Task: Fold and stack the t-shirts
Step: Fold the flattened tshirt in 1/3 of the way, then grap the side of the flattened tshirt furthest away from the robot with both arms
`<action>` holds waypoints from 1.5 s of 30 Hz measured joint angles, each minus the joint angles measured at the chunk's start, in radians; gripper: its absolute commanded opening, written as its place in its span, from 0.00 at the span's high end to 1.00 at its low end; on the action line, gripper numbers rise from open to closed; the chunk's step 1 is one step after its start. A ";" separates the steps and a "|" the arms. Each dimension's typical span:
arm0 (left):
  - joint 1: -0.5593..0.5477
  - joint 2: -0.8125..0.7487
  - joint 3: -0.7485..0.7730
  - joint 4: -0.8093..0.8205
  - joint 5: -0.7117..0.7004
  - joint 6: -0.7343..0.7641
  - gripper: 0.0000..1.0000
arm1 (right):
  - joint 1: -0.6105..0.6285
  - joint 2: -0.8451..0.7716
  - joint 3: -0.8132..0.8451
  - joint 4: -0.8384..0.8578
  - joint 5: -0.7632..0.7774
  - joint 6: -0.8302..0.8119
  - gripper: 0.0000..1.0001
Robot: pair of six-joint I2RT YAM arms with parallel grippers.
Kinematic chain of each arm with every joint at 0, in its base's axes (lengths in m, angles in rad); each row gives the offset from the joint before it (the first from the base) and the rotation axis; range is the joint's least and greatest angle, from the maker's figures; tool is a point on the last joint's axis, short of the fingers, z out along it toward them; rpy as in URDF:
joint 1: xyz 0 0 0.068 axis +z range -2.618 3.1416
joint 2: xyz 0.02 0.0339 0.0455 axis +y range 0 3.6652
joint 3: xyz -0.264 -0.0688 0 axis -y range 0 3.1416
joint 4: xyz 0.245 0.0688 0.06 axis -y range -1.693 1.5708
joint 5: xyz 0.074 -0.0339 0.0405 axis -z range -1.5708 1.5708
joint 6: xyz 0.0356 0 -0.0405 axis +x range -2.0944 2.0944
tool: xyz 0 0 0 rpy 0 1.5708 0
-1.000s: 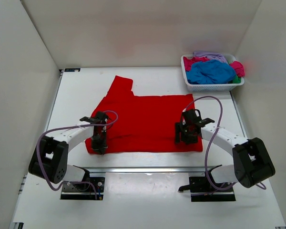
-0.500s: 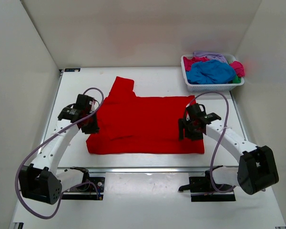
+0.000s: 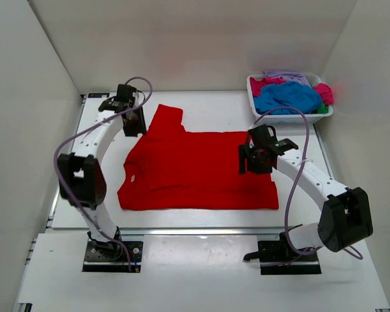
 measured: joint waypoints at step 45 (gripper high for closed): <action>-0.011 1.170 1.317 0.179 -0.006 -0.088 0.26 | -0.080 0.095 0.019 0.157 0.038 0.020 0.40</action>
